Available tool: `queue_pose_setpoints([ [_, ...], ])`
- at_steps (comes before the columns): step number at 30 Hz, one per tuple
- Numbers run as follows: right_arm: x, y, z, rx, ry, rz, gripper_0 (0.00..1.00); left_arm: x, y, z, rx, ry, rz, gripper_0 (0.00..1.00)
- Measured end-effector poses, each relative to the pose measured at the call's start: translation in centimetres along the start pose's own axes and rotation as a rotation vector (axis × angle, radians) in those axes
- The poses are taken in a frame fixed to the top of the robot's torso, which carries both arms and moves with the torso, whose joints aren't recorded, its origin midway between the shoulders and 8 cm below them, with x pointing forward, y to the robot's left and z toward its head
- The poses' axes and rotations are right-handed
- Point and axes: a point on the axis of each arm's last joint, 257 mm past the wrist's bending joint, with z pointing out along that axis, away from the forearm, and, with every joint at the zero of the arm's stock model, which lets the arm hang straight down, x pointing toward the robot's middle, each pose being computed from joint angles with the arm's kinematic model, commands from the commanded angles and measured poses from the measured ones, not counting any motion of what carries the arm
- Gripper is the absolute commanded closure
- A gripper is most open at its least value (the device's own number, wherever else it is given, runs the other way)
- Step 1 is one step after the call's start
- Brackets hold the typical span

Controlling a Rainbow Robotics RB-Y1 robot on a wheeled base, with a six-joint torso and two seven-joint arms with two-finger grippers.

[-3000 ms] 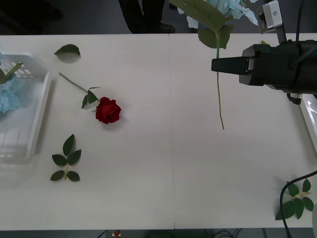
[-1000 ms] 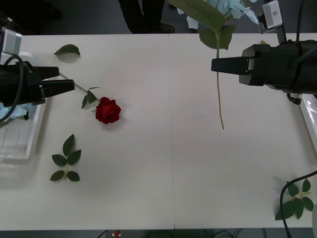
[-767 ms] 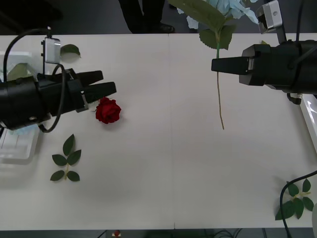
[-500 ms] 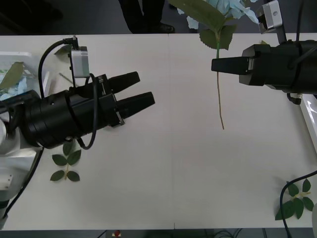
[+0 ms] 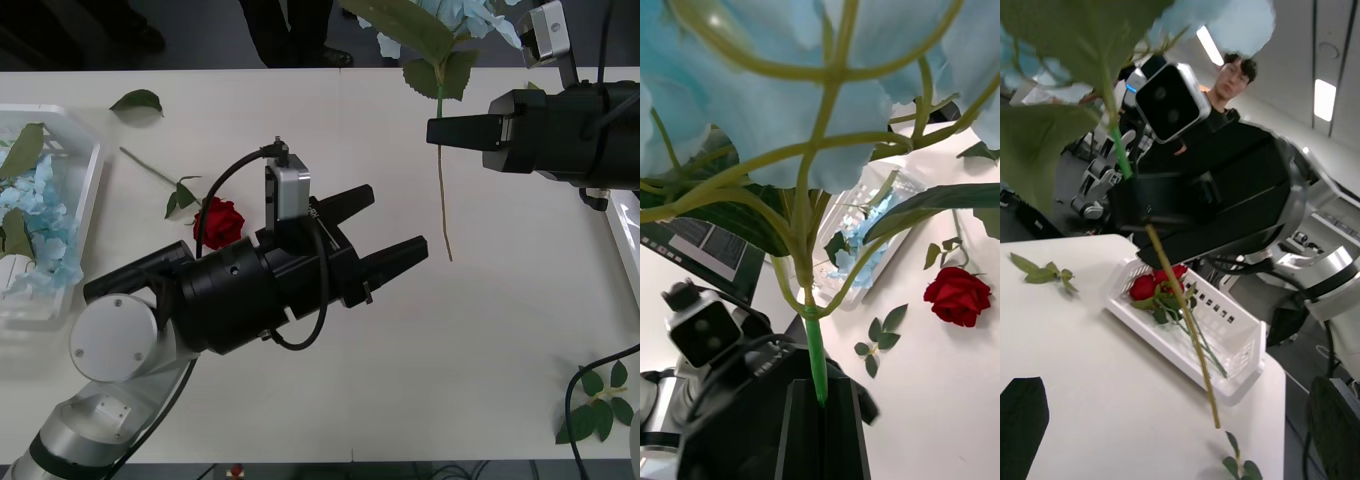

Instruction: Place the red flowers into the right box and the blue flowers into the left box. If a person shows an open palm, hand one flower to the person first, then continue sorting.

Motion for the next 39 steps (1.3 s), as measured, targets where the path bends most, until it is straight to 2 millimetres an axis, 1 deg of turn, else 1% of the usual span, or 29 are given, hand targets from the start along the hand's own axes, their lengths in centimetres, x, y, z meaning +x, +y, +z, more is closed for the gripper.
queue_pose_setpoints([
  [2,0.0,0.0,0.0,0.0,0.0,0.0,1.0,0.9,0.8,1.0,-0.012,0.013,-0.004,0.0],
  [6,0.0,0.0,0.0,0.0,0.0,0.0,1.0,2.0,1.9,3.0,-0.006,0.039,-0.011,0.0],
  [10,0.0,0.0,0.0,0.0,0.0,0.0,1.0,2.4,3.4,4.8,-0.004,0.061,-0.003,0.0],
  [14,0.0,0.0,0.0,0.0,0.0,0.0,1.0,2.3,4.5,6.4,-0.005,0.073,0.005,0.0],
  [16,0.0,0.0,0.0,0.0,0.0,0.0,1.0,2.5,4.4,7.1,0.004,0.081,0.006,0.0],
  [18,0.0,0.0,0.0,0.0,0.0,0.0,1.0,2.7,3.9,7.7,0.02,0.091,0.008,0.0],
  [23,0.0,0.0,0.0,0.0,0.0,0.0,1.0,3.4,2.9,8.3,0.045,0.108,0.009,0.0],
  [24,0.0,0.0,0.0,0.0,0.0,0.0,1.0,3.5,2.8,8.3,0.048,0.111,0.008,0.03],
  [25,0.0,0.0,0.0,0.0,0.0,0.0,1.0,3.6,2.6,8.3,0.051,0.112,0.006,0.1],
  [26,0.0,0.0,0.0,0.0,0.0,0.0,1.0,3.7,2.5,8.4,0.055,0.113,0.002,0.14],
  [27,0.0,0.0,0.0,0.0,0.0,0.0,1.0,3.7,2.2,8.4,0.06,0.113,-0.007,0.23],
  [28,0.0,0.0,0.0,0.0,0.0,0.0,1.0,3.8,1.9,8.5,0.066,0.113,-0.019,0.48],
  [29,0.0,0.0,0.0,0.0,0.0,0.0,1.0,3.9,1.7,8.5,0.072,0.114,-0.032,0.6],
  [30,0.0,0.0,0.0,0.0,0.0,0.0,1.0,4.0,1.4,8.6,0.076,0.116,-0.047,0.94],
  [31,0.0,0.0,0.0,0.0,0.0,0.0,1.0,4.1,1.2,8.6,0.081,0.118,-0.057,1.0],
  [35,0.0,0.0,0.0,0.0,0.0,0.0,1.0,4.0,0.6,8.8,0.093,0.112,-0.072,1.0],
  [39,0.0,0.0,0.0,0.0,0.0,0.0,1.0,3.9,0.5,8.9,0.096,0.106,-0.083,1.0],
])
